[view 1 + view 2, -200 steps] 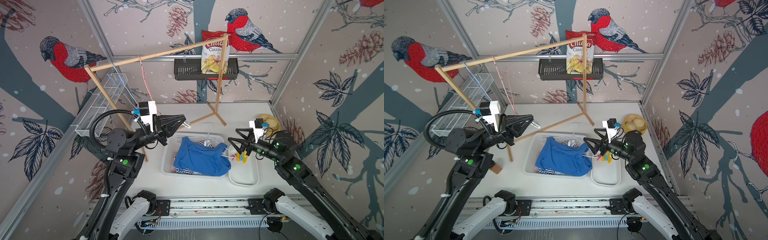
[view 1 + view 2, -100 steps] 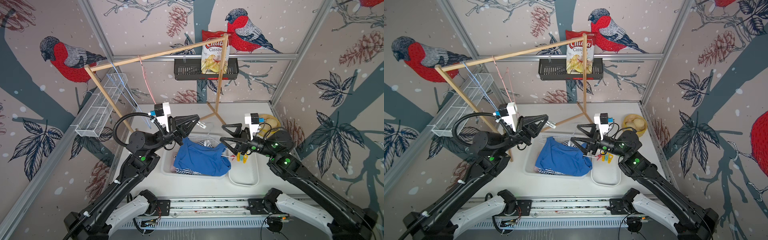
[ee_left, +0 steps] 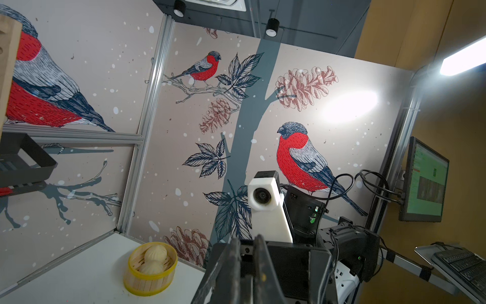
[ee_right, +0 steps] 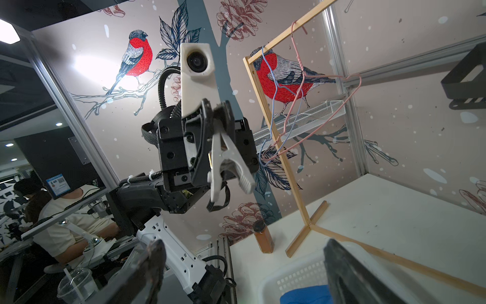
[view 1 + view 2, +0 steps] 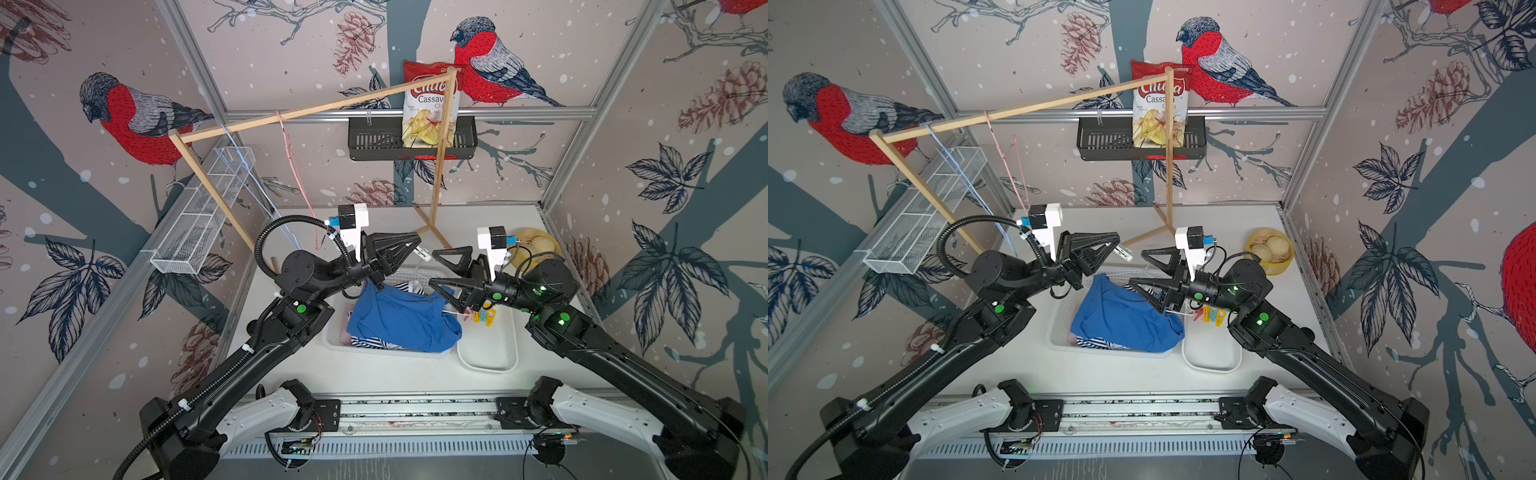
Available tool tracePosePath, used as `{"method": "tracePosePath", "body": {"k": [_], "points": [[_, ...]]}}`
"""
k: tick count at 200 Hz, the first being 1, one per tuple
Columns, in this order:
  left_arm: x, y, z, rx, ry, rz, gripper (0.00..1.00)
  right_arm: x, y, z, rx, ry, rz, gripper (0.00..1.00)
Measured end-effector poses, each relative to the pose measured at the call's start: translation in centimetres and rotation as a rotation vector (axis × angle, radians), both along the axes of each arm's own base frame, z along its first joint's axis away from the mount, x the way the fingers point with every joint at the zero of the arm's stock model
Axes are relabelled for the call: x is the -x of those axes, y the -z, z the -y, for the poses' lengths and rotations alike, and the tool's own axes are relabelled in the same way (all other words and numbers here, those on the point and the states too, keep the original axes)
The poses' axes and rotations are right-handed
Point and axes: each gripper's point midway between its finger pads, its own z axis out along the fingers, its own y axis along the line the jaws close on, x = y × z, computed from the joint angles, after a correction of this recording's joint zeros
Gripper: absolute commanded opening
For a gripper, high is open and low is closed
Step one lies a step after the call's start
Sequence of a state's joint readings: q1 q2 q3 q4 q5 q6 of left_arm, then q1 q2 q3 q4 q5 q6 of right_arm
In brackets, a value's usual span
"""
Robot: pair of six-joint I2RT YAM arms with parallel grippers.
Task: Remove the clothespins securing tank tops to the hanger
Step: Place the clothespin in the storage box.
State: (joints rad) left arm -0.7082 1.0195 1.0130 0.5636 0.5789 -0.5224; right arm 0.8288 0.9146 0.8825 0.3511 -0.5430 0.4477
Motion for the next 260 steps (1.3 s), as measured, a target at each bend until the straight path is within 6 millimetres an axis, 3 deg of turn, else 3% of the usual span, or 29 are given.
{"method": "tracePosePath", "body": {"k": [68, 108, 138, 198, 211, 233, 240, 248, 260], "points": [[2.0, 0.3, 1.6, -0.041, 0.119, 0.026, 0.0, -0.1, -1.2, 0.8, -0.037, 0.043, 0.024, 0.97], [2.5, 0.6, 2.2, -0.058, 0.159, 0.033, 0.0, -0.1, -1.6, 0.7, -0.043, 0.036, 0.031, 0.86], [2.5, 0.6, 2.4, -0.063, 0.164, 0.044, 0.0, 0.9, -2.0, 0.4, -0.057, -0.011, 0.059, 0.68], [2.7, 0.1, 3.1, -0.081, 0.197, 0.082, 0.09, 2.3, -2.6, 0.4, -0.07, -0.059, 0.11, 0.11], [2.8, -0.1, 3.2, -0.08, 0.206, 0.087, 0.24, 2.4, -2.6, 0.5, -0.073, -0.06, 0.117, 0.0], [3.0, 0.0, 3.4, -0.089, 0.222, 0.095, 0.55, 2.6, -2.7, 0.6, -0.076, -0.057, 0.126, 0.0], [3.0, 0.2, 3.6, -0.096, 0.224, 0.088, 0.7, 2.7, -2.8, 0.7, -0.076, -0.056, 0.135, 0.0], [2.8, 0.6, 3.7, -0.106, 0.226, 0.076, 0.97, 2.8, -2.8, 0.8, -0.078, -0.056, 0.14, 0.0], [2.8, 0.7, 3.8, -0.11, 0.226, 0.069, 1.0, 2.8, -2.8, 0.9, -0.08, -0.052, 0.141, 0.0]]}}
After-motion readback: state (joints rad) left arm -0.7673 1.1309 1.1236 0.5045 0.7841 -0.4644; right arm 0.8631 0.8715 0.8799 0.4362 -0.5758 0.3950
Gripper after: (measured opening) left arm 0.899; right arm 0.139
